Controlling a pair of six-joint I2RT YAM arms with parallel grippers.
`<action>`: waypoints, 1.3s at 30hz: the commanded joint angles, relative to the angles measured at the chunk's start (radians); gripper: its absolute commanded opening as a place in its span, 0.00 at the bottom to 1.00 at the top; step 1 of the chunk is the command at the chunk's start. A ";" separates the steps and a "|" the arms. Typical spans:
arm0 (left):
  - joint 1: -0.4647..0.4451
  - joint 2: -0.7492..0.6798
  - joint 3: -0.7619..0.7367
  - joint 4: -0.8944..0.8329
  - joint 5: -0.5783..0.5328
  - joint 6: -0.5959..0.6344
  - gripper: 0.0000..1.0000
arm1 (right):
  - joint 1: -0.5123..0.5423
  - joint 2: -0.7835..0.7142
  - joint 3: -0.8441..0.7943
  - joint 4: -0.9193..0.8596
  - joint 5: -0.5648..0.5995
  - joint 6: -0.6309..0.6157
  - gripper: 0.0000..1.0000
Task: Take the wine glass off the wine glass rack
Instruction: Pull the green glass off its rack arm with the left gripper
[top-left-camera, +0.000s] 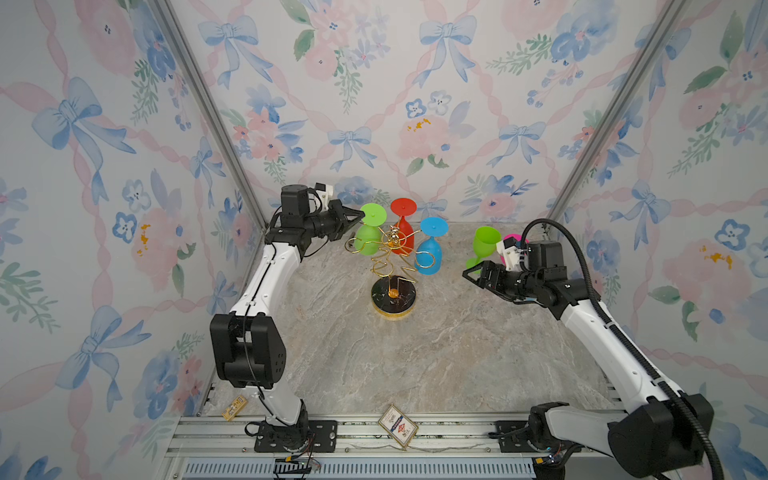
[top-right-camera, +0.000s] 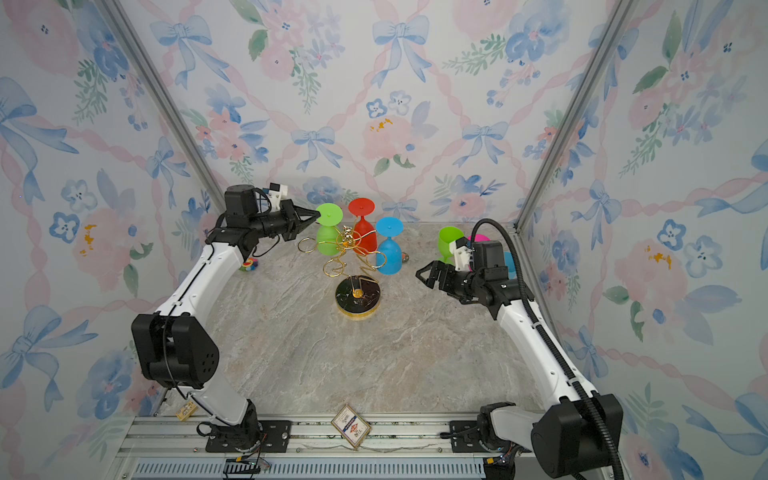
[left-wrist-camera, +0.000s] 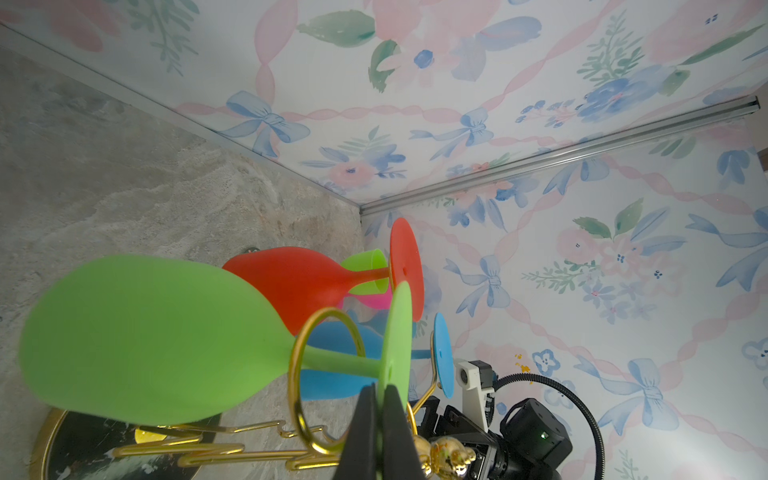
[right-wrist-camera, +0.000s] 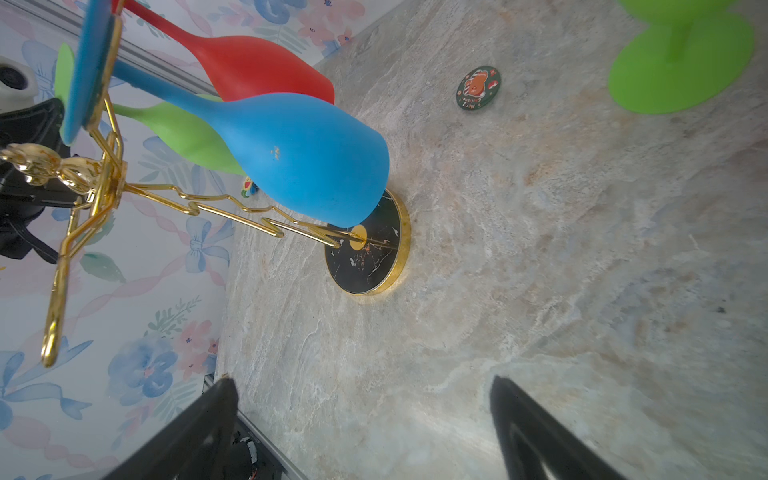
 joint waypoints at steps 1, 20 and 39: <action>-0.002 -0.027 -0.020 0.023 0.041 -0.012 0.00 | 0.008 -0.001 -0.012 0.020 -0.013 0.013 0.97; -0.017 -0.043 -0.018 0.023 0.055 -0.024 0.00 | 0.008 0.024 -0.022 0.051 -0.022 0.034 0.97; -0.046 0.085 0.122 0.026 -0.008 -0.022 0.00 | 0.009 0.021 -0.030 0.055 -0.023 0.034 0.97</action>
